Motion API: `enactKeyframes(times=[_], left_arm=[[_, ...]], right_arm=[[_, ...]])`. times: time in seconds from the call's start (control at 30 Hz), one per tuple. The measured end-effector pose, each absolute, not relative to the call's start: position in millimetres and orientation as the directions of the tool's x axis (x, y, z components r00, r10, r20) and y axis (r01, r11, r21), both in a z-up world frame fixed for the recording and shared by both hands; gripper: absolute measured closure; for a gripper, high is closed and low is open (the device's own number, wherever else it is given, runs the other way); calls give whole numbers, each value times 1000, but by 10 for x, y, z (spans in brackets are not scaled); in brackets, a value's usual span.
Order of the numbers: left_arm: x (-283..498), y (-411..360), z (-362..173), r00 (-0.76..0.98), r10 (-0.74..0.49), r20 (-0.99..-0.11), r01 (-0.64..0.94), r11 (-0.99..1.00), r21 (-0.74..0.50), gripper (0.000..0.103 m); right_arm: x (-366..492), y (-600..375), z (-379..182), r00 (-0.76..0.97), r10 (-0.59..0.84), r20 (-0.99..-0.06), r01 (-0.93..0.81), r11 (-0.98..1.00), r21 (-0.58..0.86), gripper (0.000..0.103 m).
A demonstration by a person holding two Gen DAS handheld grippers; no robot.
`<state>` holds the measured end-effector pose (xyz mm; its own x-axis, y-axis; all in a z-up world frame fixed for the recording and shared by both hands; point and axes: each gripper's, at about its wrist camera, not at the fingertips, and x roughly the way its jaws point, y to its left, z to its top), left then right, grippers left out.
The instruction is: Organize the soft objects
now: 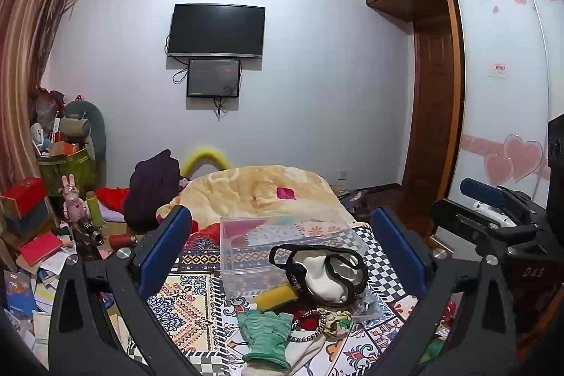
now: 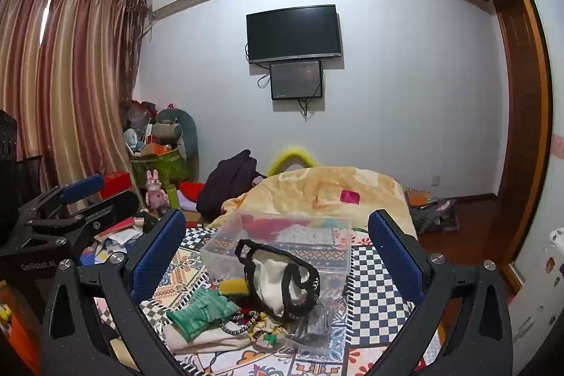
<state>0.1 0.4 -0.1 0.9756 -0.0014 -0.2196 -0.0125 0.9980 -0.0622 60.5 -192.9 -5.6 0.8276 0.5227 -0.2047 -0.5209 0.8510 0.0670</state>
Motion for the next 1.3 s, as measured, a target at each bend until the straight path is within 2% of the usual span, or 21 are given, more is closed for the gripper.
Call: enactKeyframes(times=[1.3], left_arm=[[-15, -30, -32, 977, 3, -212, -13, 999, -48, 0]], right_arm=[[591, -1954, 41, 826, 526, -203, -524, 849, 70, 0]])
